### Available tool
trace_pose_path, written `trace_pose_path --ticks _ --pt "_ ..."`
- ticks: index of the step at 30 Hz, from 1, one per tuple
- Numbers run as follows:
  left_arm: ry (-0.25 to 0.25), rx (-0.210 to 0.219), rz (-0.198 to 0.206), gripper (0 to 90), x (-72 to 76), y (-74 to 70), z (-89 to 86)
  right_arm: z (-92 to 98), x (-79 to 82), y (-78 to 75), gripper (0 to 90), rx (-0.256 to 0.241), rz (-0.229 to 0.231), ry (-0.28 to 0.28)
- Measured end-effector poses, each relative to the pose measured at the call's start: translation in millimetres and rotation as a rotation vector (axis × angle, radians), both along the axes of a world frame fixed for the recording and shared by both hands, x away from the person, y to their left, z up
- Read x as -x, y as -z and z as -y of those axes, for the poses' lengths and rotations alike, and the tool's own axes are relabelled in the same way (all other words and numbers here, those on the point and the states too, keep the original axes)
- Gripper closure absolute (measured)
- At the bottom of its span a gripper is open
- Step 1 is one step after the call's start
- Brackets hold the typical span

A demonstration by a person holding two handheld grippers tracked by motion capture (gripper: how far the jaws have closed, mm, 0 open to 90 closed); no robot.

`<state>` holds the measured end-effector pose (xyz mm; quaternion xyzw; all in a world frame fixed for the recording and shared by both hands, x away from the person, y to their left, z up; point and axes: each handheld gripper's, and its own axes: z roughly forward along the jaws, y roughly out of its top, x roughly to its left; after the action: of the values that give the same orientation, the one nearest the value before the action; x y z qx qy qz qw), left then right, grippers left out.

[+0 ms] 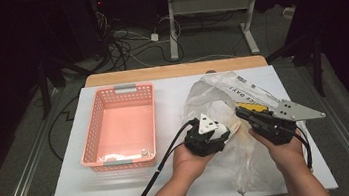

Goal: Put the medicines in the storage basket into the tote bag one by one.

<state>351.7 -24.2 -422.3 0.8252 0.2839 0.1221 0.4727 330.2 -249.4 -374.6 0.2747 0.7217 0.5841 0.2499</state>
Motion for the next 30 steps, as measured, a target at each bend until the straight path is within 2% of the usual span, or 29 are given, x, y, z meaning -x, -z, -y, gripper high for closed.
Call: trace_pose_path --ticks 4,17,24,30 --pt "-0.009 0.010 0.025 48.8 -2.9 0.8 5.4 -0.7 0.0 0.2 90.0 0.000 -0.001 -0.002" --pt "-0.068 -0.006 0.028 48.7 -26.0 10.4 20.8 0.3 -0.4 0.4 90.0 0.000 0.000 -0.001" --pt "-0.092 -0.071 0.026 48.6 -36.0 24.4 33.3 0.8 -1.8 2.3 90.0 -0.002 -0.007 -0.002" --pt "-0.114 -0.109 0.007 48.5 -43.3 34.4 34.7 1.4 -2.0 2.7 90.0 -0.003 -0.010 -0.002"
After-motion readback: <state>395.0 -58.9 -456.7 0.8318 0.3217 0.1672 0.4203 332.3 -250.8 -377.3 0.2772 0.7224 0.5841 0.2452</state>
